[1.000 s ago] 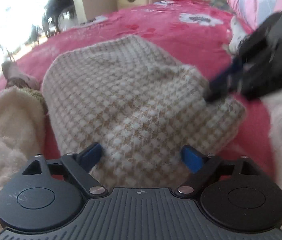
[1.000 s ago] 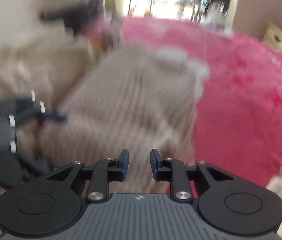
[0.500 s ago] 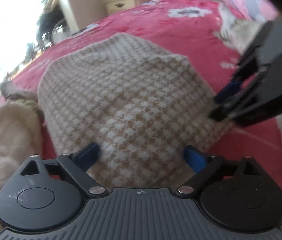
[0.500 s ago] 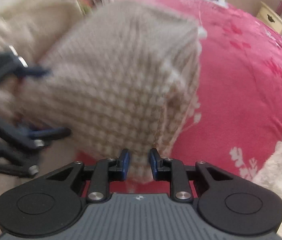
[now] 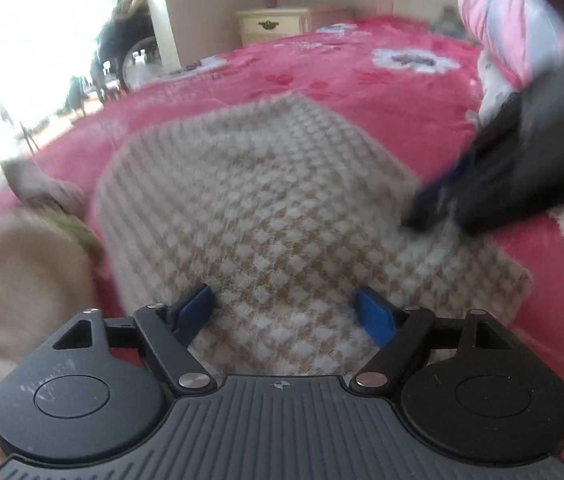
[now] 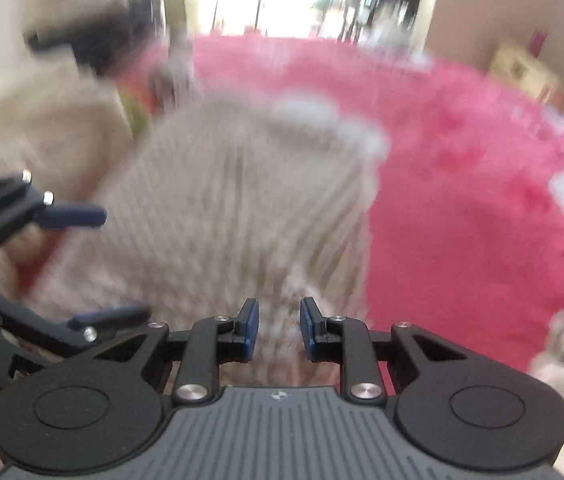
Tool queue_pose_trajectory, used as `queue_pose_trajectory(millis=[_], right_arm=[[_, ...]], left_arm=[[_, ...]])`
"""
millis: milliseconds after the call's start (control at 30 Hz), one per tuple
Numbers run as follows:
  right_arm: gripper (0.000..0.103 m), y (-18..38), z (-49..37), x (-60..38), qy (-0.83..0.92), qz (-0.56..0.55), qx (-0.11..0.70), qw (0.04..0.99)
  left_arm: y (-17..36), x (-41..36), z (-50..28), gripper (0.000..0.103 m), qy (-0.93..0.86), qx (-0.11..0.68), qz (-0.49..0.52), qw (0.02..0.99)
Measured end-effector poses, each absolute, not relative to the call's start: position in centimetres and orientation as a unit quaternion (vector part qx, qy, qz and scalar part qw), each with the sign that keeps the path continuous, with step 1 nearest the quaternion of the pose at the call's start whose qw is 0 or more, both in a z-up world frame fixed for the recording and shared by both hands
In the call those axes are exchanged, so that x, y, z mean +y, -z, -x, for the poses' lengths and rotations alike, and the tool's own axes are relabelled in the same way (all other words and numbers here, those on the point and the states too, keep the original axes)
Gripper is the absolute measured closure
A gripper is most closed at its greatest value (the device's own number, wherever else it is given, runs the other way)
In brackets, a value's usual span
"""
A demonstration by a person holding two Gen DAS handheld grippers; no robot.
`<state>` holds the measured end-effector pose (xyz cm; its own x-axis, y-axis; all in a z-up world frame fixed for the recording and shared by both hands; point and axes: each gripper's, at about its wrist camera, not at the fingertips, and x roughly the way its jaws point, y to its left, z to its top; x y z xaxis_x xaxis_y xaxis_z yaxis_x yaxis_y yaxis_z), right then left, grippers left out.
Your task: Fold clothes
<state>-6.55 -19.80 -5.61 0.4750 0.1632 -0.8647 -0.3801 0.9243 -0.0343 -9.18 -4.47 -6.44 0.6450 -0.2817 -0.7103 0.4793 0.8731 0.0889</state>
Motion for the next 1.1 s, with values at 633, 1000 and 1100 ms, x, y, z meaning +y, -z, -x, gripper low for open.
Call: queue_pose_trajectory(millis=[633,1000,1100], right_arm=[[0.083,4.0,0.9,-19.4,-0.162,0.143,0.470,0.856],[0.076,8.2,-6.4,-19.8,-0.177,0.115,0.457,0.864],[0.076,6.7,-6.8,-19.6,-0.174,0.108,0.456,0.866]], left_arm=[[2.8,-5.5,4.6,0.028,0.209,0.324,-0.145,0.911],[7.1,-7.1,-3.5,0.023,0.186,0.363,-0.127,0.904],[5.6,-6.7,-3.3,0.025,0.185,0.360,-0.121,0.906]])
